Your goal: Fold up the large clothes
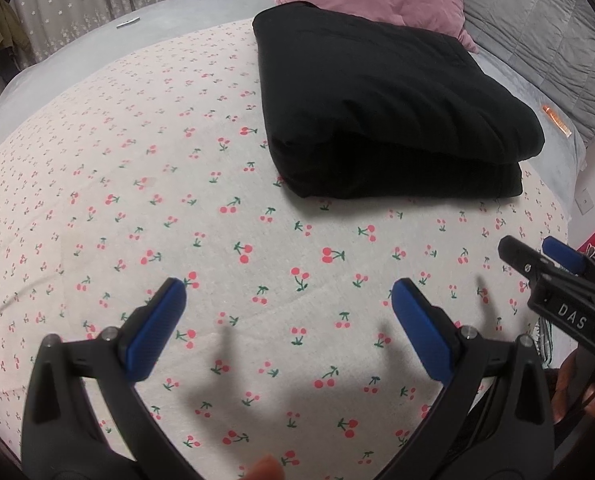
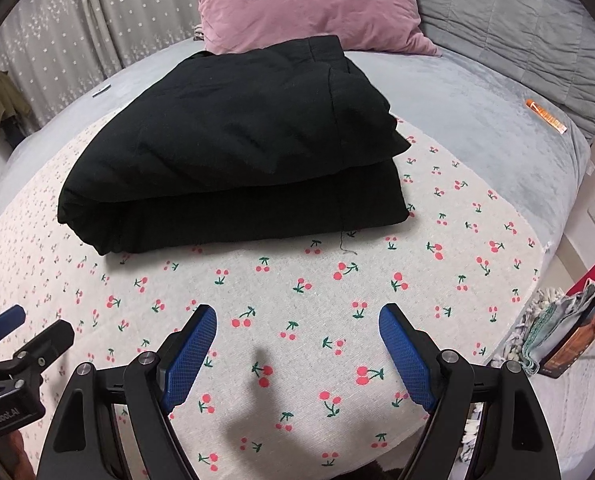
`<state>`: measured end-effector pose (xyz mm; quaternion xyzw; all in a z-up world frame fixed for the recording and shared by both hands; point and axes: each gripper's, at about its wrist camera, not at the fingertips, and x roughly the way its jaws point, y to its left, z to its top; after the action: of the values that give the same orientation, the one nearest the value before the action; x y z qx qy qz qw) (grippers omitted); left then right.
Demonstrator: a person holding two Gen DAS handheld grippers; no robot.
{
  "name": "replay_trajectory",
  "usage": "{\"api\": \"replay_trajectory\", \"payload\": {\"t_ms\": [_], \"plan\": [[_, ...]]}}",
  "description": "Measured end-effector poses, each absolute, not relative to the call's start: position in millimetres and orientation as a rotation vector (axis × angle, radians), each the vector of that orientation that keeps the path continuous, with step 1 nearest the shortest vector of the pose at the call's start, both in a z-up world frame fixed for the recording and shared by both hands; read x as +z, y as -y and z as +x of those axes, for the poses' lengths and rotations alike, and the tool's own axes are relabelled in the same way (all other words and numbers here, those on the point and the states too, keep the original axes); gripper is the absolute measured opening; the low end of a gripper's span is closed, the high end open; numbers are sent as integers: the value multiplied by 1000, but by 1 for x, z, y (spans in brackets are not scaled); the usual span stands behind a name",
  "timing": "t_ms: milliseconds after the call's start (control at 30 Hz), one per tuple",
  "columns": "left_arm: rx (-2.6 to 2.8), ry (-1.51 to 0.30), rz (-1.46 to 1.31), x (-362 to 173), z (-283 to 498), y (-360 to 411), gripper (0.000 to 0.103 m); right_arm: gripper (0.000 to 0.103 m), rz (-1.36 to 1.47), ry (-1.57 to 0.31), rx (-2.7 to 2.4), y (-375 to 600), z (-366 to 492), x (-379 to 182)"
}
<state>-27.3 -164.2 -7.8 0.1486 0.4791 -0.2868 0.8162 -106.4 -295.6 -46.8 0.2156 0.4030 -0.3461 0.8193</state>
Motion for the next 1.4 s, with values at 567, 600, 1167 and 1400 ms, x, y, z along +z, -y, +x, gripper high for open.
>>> {"api": "replay_trajectory", "payload": {"t_ms": [567, 600, 1167, 1400], "plan": [[-617, -1035, 328, -13, -29, 168, 102, 85, 455, -834, -757, 296, -110, -43], [-617, -1036, 327, -13, -30, 168, 102, 85, 455, -833, -757, 297, -110, -43], [-606, -1057, 329, -17, -29, 168, 102, 85, 456, -826, -764, 298, -112, -42], [-607, -1070, 328, -19, -29, 168, 102, 85, 457, -823, -770, 297, -112, -42]]}}
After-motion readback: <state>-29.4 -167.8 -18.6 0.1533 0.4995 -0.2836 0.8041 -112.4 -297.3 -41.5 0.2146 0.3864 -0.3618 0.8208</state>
